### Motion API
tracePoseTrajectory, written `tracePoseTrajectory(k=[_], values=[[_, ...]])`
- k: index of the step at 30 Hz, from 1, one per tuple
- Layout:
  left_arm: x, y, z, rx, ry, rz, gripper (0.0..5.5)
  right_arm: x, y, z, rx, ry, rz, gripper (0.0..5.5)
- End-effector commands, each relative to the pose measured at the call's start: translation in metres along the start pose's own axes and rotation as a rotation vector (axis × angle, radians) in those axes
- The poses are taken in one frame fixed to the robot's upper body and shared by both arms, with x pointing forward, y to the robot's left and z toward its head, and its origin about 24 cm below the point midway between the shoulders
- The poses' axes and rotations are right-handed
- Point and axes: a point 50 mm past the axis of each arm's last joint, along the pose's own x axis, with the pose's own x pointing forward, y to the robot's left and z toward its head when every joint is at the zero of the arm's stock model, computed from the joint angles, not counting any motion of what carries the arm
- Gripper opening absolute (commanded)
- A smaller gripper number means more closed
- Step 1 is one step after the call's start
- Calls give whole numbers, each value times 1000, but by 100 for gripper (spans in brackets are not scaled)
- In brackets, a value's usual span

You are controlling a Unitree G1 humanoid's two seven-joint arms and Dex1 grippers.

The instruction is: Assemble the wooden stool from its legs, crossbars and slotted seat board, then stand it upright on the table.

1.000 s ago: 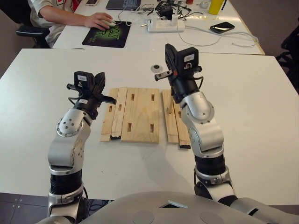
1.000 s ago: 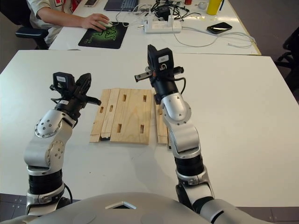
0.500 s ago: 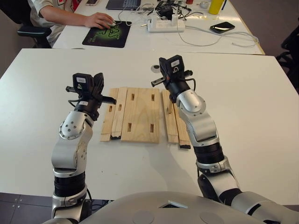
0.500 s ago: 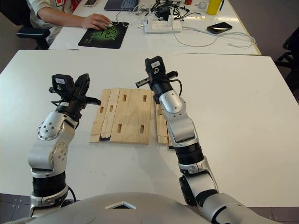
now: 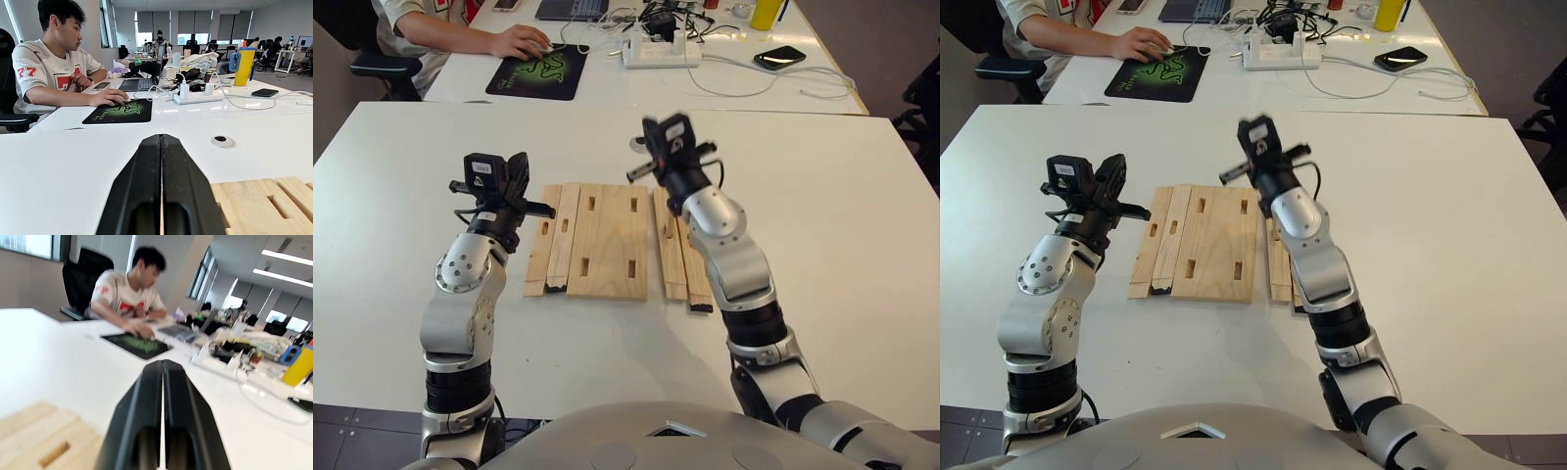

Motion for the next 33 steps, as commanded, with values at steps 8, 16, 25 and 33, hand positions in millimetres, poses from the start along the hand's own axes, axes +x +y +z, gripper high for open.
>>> tracePoseTrajectory(k=[8,16,25,33], values=[[2,2,5,15,-11,-5,0,-3,-15,58,82,-285,-85,1],[2,2,5,14,-15,1,0,1,-29,70,33,-305,-97,1],[2,3,6,12,-15,1,0,-14,-6,-25,-23,166,27,1],[3,3,7,15,-20,-2,0,-20,-34,66,71,-399,-189,1]])
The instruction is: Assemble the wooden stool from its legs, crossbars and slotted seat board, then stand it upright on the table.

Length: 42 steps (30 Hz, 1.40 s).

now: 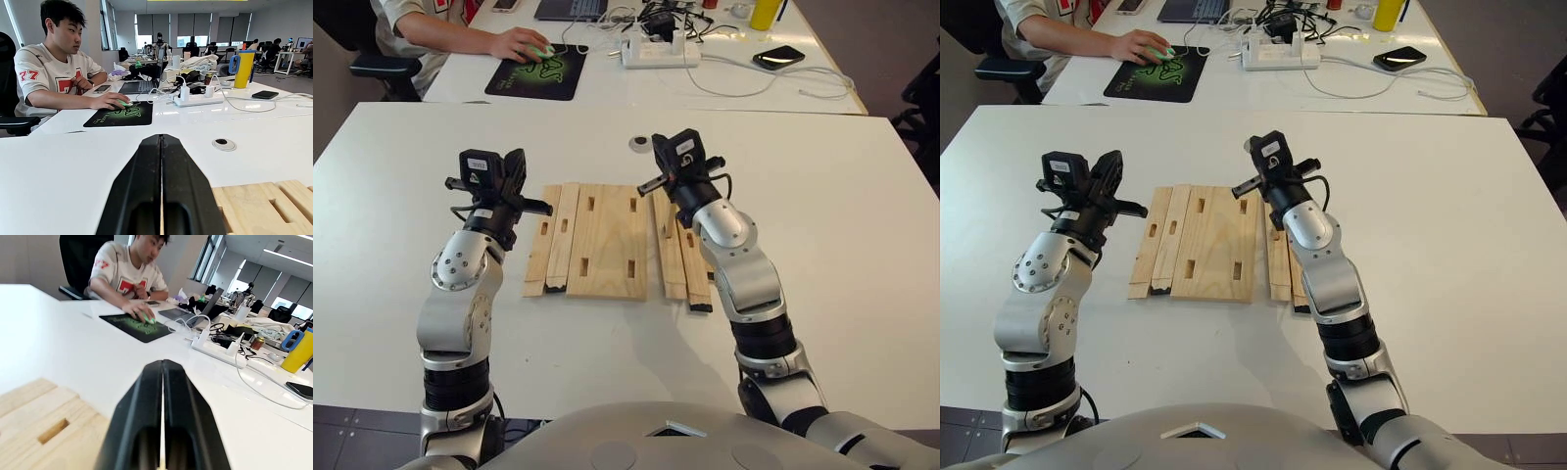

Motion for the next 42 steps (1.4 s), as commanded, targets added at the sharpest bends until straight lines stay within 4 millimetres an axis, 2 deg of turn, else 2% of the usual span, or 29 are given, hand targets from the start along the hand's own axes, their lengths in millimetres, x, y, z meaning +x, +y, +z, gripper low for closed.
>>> tracePoseTrajectory(k=[1,4,6,7,10,13,15,20,27,32,42], values=[[1,0,3,11,-6,0,0,-3,-22,56,-16,-322,-153,1],[-1,1,2,12,-6,8,0,-8,-35,73,-28,-383,-176,1],[-5,2,2,12,-6,27,0,-15,-41,75,-18,-334,-113,1],[-7,2,1,12,-6,38,0,-20,-44,71,5,-283,-72,21],[-19,7,-1,7,-2,102,0,-55,-55,39,121,-25,87,58],[-28,7,-4,-5,-2,161,0,-90,-48,9,205,231,309,115],[-31,6,-6,-16,-4,184,0,-107,-43,-4,205,364,404,141],[-35,1,-8,-29,-10,217,0,-128,-32,-24,176,571,525,212],[-35,0,-8,-33,-17,225,0,-136,-22,-31,179,668,560,310],[-36,-2,-7,-32,-23,235,0,-134,-12,-35,338,779,546,314],[-37,-3,-4,-31,-34,247,0,-130,-13,-43,275,940,495,314]])
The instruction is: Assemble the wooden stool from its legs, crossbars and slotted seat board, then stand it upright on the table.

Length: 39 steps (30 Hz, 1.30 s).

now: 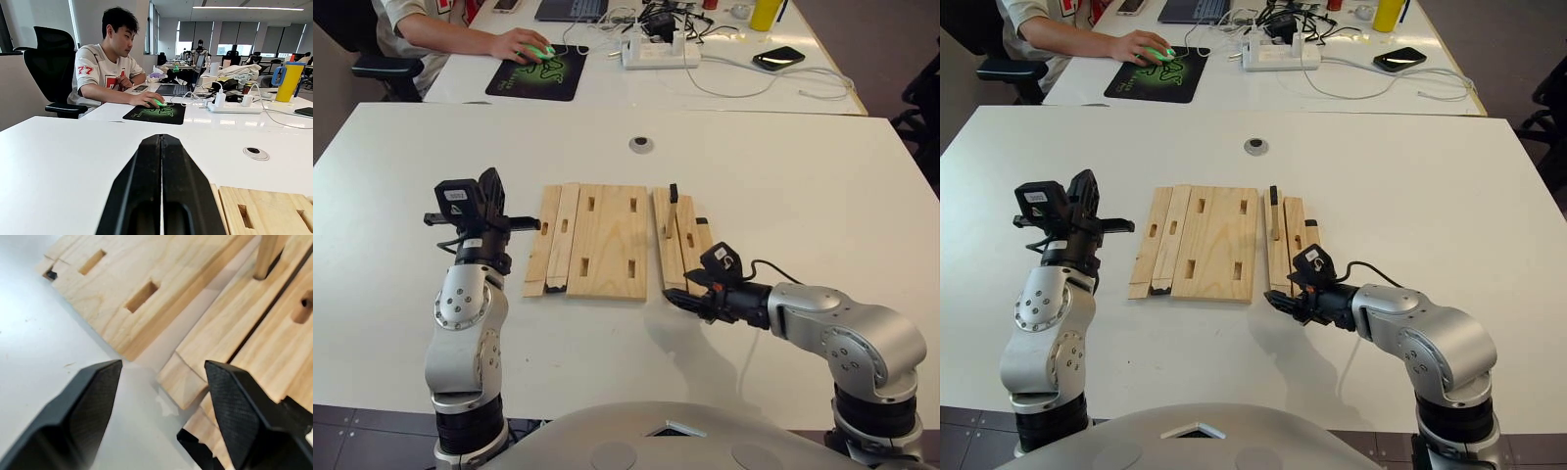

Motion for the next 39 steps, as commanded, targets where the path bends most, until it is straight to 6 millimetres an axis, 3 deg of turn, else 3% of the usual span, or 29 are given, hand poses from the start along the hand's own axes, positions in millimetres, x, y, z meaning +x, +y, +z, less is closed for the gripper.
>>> tracePoseTrajectory(k=[1,10,15,19,33,39], values=[[-3,0,1,5,-3,18,0,-1,-5,1,-23,43,-36,314],[-4,-4,4,-3,-23,42,0,1,-19,-3,-62,120,-110,314],[-6,-5,4,-9,-29,62,0,-2,-17,21,-104,26,-79,314],[-8,-5,5,-9,-34,73,0,-3,-11,24,-108,38,-17,314],[-4,-6,16,11,-67,54,0,0,-12,-4,34,170,52,314],[-5,-8,17,7,-73,63,0,-1,-22,-3,3,201,-52,314]])
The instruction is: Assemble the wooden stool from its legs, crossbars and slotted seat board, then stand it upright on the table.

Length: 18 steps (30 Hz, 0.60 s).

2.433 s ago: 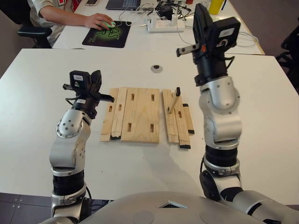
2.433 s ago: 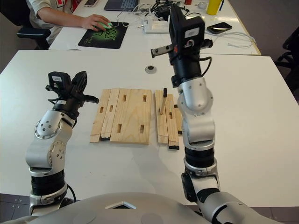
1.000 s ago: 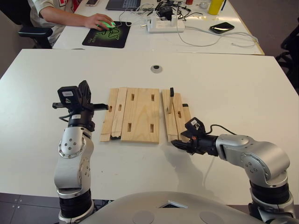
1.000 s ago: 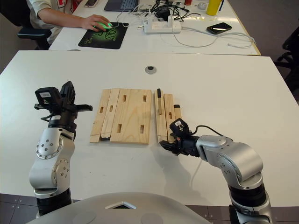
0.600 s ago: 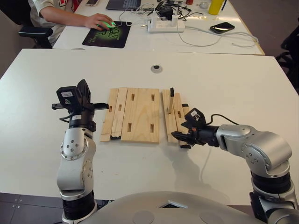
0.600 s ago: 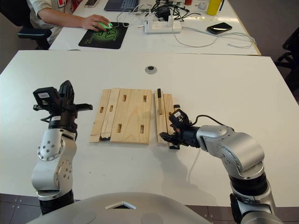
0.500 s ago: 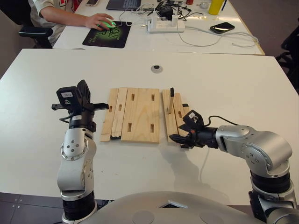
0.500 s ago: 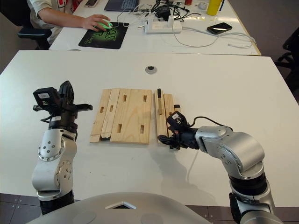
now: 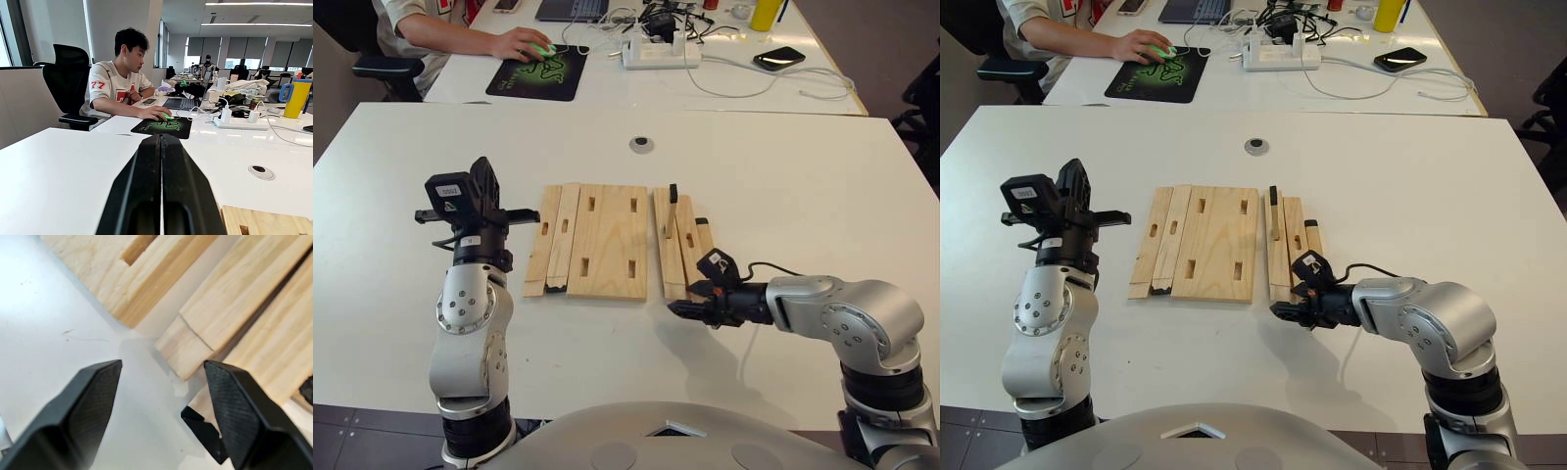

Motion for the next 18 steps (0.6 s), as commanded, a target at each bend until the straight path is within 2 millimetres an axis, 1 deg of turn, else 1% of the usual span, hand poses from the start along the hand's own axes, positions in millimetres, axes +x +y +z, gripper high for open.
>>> tracePoseTrajectory(k=[1,3,7,10,12,15,18], values=[[-1,-1,3,4,-7,11,0,-3,-13,0,-20,41,-138,314],[-1,-2,3,3,-9,15,0,-3,-14,7,-39,19,-153,314],[-1,-2,4,6,-14,15,0,0,1,15,-60,-26,-49,314],[1,-3,5,9,-17,-1,0,1,6,19,-55,-60,-22,314],[2,-2,6,13,-18,-4,0,2,6,20,-51,-70,-39,314],[2,-2,7,18,-20,-7,0,6,1,18,-30,-66,-110,314],[3,-2,9,24,-24,-17,0,9,2,20,-31,-71,-137,314]])
